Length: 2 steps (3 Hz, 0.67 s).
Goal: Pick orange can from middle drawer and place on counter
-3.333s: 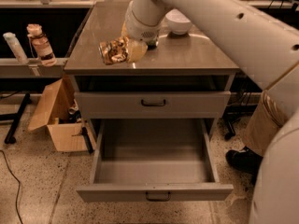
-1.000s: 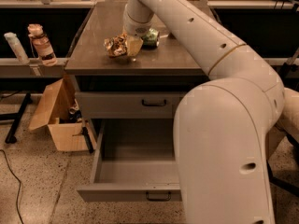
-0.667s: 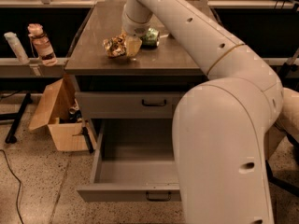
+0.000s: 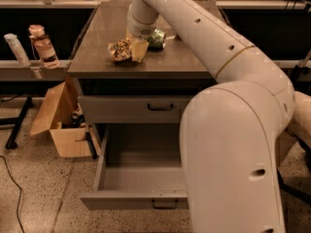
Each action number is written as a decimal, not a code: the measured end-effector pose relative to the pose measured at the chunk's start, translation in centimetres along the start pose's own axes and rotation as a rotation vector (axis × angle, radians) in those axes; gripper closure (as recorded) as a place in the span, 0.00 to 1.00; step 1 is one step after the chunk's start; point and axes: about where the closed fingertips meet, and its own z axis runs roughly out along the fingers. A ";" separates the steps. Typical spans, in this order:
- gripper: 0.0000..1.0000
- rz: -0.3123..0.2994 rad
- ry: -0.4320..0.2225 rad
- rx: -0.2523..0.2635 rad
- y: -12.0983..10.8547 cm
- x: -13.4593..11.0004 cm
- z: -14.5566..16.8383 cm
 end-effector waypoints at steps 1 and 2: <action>0.00 0.000 0.000 0.000 0.0 0.0 0.0; 0.00 0.000 0.000 0.000 0.0 0.0 0.0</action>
Offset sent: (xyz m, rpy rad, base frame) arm 0.0000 0.0000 0.0000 0.0000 0.0000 0.0000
